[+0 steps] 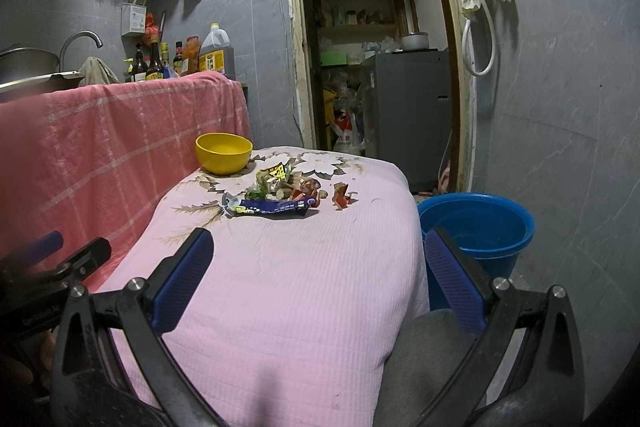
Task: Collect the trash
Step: 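Reach the left tool to the blue wrapper while the right tool reaches the brown wrapper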
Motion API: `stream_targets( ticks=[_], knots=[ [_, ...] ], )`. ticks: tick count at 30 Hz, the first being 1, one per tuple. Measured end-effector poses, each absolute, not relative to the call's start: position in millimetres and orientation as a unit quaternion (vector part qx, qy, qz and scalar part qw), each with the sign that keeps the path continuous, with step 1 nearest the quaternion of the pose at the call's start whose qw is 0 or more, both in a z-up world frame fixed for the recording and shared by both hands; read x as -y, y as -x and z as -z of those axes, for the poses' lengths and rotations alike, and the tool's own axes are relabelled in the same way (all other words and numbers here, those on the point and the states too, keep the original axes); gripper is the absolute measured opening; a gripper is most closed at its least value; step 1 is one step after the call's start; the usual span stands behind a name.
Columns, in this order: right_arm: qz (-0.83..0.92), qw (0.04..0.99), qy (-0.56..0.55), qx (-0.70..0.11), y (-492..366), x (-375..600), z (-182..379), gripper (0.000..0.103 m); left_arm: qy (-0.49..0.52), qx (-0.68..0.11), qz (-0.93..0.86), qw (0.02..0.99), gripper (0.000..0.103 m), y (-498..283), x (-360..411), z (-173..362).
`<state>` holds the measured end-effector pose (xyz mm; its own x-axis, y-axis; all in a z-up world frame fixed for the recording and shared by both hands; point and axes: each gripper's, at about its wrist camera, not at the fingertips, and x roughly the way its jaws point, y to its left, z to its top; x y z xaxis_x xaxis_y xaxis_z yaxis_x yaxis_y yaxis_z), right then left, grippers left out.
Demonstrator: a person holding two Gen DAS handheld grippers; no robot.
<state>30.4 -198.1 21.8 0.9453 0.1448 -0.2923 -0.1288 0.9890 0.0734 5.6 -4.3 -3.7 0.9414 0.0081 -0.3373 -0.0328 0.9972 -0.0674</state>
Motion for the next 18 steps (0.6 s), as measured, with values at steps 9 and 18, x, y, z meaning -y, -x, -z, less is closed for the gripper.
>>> stream_targets(
  ticks=[9,18],
  knots=[
    [-0.076,0.985,-0.031,-0.150,-41.7,200.6,-21.7,0.103,0.030,-0.179,-0.010,0.983,0.101,-33.3,5.3,3.9],
    [-0.083,0.988,-0.017,-0.133,-90.4,208.3,-32.7,0.103,0.040,-0.155,-0.017,0.987,0.101,-78.2,6.7,-15.2]
  ],
)
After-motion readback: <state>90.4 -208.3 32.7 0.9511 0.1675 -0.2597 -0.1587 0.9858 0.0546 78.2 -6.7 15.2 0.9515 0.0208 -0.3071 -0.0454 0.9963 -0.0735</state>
